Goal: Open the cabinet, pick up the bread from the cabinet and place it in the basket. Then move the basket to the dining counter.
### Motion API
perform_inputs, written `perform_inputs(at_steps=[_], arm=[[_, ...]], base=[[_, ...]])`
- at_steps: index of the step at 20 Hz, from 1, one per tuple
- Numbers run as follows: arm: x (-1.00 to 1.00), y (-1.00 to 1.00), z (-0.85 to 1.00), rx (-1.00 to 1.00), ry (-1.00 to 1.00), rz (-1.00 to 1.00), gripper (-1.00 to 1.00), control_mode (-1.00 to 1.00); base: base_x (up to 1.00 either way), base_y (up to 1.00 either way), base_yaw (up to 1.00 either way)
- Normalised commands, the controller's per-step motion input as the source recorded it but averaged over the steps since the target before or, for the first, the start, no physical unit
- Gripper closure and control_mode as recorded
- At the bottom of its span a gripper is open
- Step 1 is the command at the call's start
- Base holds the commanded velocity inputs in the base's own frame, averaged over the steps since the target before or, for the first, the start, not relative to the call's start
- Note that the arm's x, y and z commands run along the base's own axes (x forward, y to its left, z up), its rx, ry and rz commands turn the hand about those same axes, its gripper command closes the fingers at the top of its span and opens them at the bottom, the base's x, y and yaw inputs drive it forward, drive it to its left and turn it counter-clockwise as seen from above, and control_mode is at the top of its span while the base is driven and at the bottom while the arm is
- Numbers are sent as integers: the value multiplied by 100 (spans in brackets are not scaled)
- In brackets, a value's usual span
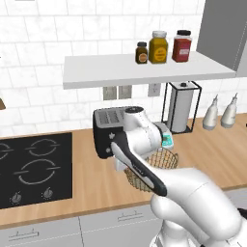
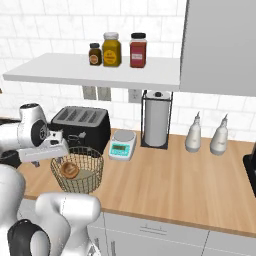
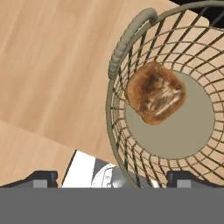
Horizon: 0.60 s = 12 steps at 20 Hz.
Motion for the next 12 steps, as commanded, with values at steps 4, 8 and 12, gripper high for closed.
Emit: perform_inputs(at_steps=[4,8,12], arm=[[38,0,-57,-23,17,14,-100,-100],[16,0,-40,-18,5,14,-100,-100],[20,-1,-48,-10,0,14,-100,-100]], base=[[0,0,0],[0,0,0],[0,0,0]])
